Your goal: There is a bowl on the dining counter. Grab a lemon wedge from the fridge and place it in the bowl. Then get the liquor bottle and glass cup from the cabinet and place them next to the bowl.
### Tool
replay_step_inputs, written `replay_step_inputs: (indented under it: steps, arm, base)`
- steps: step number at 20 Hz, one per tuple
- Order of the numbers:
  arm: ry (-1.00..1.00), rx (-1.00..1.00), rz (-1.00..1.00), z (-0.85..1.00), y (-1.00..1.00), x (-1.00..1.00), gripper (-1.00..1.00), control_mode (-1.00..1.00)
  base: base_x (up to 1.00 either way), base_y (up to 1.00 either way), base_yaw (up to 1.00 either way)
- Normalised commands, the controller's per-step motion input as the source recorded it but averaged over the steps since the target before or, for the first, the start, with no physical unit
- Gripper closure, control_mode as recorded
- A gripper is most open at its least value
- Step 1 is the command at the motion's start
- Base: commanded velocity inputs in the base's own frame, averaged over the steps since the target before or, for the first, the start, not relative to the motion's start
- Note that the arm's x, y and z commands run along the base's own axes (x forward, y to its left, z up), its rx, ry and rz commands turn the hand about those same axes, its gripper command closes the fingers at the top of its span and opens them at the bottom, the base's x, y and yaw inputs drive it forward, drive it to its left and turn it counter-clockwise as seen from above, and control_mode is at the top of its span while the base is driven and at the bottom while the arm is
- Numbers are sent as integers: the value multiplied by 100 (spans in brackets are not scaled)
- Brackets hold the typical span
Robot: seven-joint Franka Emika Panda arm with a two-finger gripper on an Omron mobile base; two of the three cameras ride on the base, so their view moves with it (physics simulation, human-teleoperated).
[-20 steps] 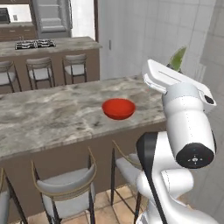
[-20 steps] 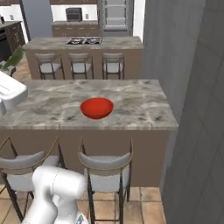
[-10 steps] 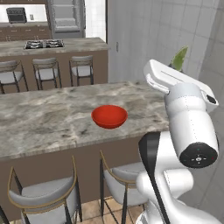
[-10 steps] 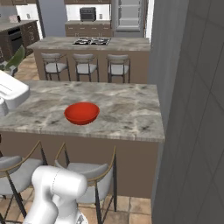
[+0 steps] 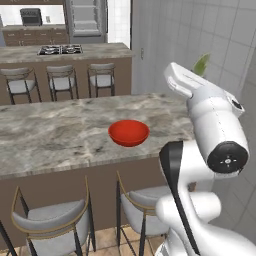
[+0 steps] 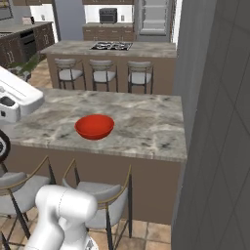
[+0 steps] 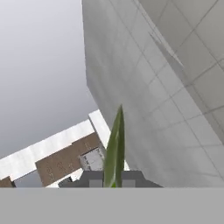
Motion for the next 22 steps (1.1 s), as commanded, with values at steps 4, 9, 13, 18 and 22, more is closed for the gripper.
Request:
replay_step_inputs:
  steps: [4, 9, 13, 18, 22]
  arm:
    - [53, 19, 12, -8, -36, 100, 100, -100]
    - [67, 8, 14, -52, -13, 100, 100, -100]
    - [61, 1, 16, -75, 0, 93, 100, -100]
    - [50, 0, 25, -90, 16, 54, 100, -100]
    - [47, 0, 19, -73, 18, 38, 100, -100]
  base:
    - [0, 0, 0]
    - [0, 0, 0]
    - [0, 0, 0]
    - [0, 0, 0]
    - [0, 0, 0]
